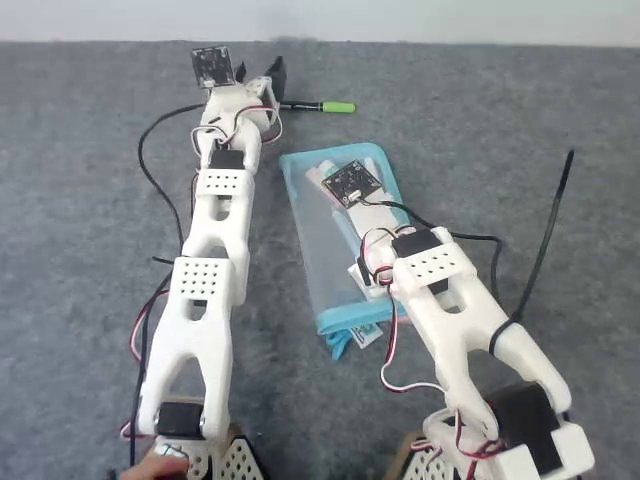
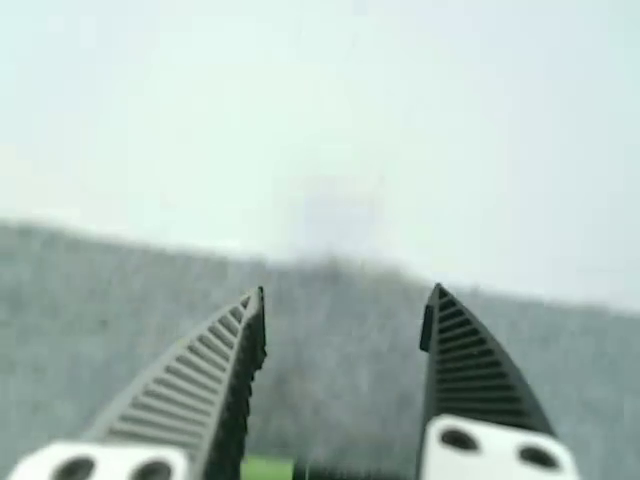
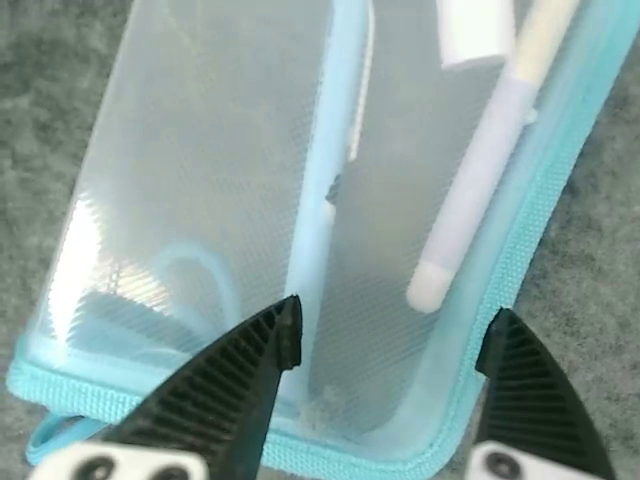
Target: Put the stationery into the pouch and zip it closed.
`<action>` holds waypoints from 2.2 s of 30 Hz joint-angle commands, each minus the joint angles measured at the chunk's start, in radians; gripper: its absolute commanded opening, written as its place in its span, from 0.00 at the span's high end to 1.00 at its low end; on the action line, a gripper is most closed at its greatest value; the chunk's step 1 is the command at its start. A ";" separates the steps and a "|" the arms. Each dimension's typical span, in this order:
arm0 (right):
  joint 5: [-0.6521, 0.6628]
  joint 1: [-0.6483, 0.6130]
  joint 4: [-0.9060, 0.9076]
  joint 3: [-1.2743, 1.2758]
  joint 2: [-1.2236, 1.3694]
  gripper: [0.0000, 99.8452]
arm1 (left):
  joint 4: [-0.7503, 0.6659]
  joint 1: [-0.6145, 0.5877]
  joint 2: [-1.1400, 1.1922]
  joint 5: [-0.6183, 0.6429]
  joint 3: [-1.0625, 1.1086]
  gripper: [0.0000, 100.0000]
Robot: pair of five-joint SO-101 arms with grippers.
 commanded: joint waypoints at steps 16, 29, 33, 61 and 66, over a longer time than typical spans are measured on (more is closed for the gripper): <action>-0.008 -0.022 0.015 0.012 -0.004 0.70 | 0.327 0.029 -0.097 0.017 0.025 0.75; -0.008 -0.024 0.013 0.015 -0.004 0.70 | 0.552 0.049 -0.117 -0.198 0.027 0.75; -0.008 -0.024 0.013 0.015 -0.004 0.70 | 0.611 0.032 -0.118 -0.198 -0.024 0.75; -0.003 -0.097 0.053 0.015 -0.005 0.70 | 0.008 0.034 0.028 -0.359 0.015 0.75; -0.003 -0.097 0.053 0.015 -0.005 0.70 | 0.008 0.034 0.028 -0.359 0.016 0.75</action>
